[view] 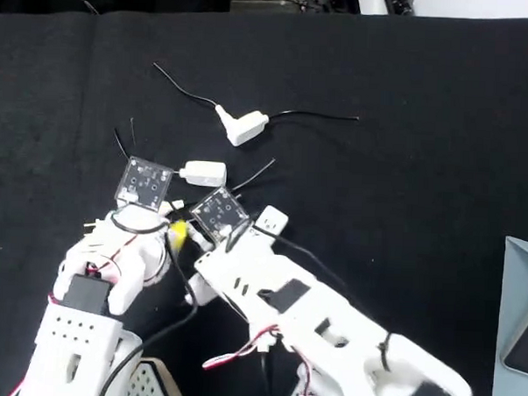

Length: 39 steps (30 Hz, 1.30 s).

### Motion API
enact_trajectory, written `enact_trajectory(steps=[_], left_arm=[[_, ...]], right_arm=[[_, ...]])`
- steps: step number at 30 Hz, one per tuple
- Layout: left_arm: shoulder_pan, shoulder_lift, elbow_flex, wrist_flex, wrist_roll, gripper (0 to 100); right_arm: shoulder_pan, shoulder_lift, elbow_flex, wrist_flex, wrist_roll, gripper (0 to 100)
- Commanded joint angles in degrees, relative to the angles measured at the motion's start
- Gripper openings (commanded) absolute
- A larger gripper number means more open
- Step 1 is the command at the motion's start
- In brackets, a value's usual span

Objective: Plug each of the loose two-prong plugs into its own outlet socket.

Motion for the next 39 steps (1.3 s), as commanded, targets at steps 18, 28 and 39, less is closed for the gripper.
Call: enact_trajectory(steps=[18, 28, 39], left_arm=[[-1.45, -0.44, -9.01, 15.38, -15.03, 32], [17.80, -0.09, -10.24, 22.15, -16.18, 32], [21.58, 14.15, -5.67, 8.35, -13.10, 31]], right_arm=[[23.03, -22.55, 0.31, -0.88, -12.04, 1.3], [28.13, -23.69, -0.13, -0.97, -16.26, 1.3], [28.04, -23.69, -0.04, -1.05, -16.26, 1.3]])
